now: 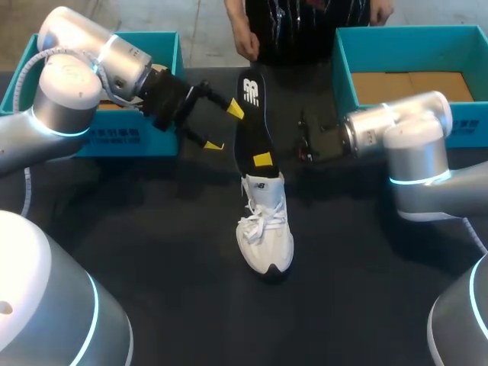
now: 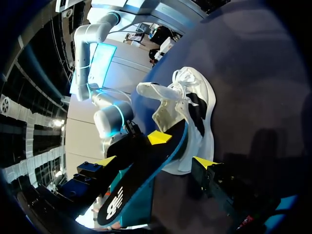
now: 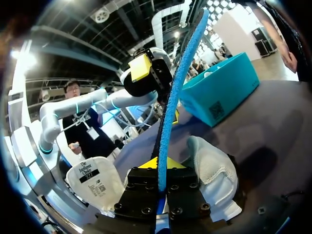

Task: Take the shoe out of the shoebox, open the shoe tongue, remove and reinsert the insole, then place the shoe into the shoebox

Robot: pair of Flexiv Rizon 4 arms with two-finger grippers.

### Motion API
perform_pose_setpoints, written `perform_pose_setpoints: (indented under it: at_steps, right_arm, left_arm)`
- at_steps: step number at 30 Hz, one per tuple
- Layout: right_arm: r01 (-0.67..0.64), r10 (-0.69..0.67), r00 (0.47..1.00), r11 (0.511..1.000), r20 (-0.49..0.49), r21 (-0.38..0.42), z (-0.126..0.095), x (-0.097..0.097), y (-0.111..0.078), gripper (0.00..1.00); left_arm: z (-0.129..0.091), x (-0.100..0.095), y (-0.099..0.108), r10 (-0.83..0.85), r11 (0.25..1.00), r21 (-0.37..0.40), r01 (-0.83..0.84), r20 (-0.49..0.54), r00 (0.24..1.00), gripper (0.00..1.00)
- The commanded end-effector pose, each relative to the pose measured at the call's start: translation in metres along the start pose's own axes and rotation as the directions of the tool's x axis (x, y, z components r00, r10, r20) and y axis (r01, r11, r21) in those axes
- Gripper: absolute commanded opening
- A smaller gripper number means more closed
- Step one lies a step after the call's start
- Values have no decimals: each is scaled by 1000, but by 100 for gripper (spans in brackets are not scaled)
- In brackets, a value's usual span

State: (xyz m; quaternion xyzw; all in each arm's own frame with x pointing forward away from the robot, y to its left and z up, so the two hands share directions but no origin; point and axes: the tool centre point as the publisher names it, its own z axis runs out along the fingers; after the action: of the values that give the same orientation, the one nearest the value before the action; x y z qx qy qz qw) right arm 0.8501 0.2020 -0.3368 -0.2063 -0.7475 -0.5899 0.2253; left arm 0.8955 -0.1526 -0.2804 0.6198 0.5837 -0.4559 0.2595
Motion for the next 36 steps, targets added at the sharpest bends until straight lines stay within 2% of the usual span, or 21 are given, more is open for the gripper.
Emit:
perform_pose_setpoints:
  at_steps: [1,17,24,26,27,31,36]
  right_arm:
    - [2,-2,1000,1000,21,-3,-1,6,-4,0]
    - [-15,16,1000,1000,20,-16,1,5,-20,0]
    - [-10,10,1000,1000,21,-22,-1,6,-20,0]
    - [-3,4,1000,1000,21,-18,-3,7,-16,23]
    - [1,-1,1000,1000,22,-14,-4,7,-14,27]
    - [17,-17,1000,1000,22,-3,-7,9,-6,35]
    - [33,-33,999,999,19,12,-9,9,3,33]
  left_arm:
    - [0,0,0,3,1000,1,-3,-3,1000,100]
    - [0,2,1,7,1000,2,-7,0,1000,100]
    - [0,1,1,9,1000,3,-9,1,1000,100]
    - [0,1,1,10,1000,4,-10,2,1000,100]
    - [0,0,2,10,1000,4,-10,2,1000,100]
    - [0,-1,1,12,1000,4,-12,2,1000,100]
    - [0,-1,0,11,1000,3,-11,5,1000,100]
